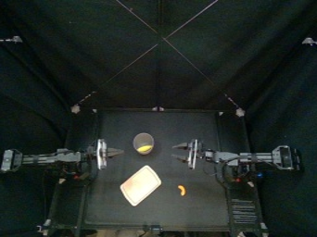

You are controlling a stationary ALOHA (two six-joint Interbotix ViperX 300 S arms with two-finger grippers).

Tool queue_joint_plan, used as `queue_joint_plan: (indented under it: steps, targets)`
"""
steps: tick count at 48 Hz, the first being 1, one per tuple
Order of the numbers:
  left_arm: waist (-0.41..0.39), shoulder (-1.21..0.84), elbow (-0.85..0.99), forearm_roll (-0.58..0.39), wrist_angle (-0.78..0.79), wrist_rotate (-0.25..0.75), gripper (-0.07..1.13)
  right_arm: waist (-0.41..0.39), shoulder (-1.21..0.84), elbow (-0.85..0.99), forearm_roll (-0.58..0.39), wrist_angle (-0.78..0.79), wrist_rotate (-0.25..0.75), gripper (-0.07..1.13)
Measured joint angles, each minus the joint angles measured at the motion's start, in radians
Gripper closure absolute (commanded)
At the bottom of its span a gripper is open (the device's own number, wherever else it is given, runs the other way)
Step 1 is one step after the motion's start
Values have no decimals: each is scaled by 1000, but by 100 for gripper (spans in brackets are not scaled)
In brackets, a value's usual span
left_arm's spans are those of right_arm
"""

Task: Pick the banana then place it in the grey bowl
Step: Drop banana in the grey bowl and return to neutral

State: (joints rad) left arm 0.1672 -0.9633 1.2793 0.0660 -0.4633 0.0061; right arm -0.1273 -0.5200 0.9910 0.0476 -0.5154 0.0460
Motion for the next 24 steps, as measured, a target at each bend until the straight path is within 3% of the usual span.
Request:
queue_joint_plan:
  steps: [24]
  targets:
    - [-2,0,0,-2,0,-2,107,-6,2,5,14,0,0,22]
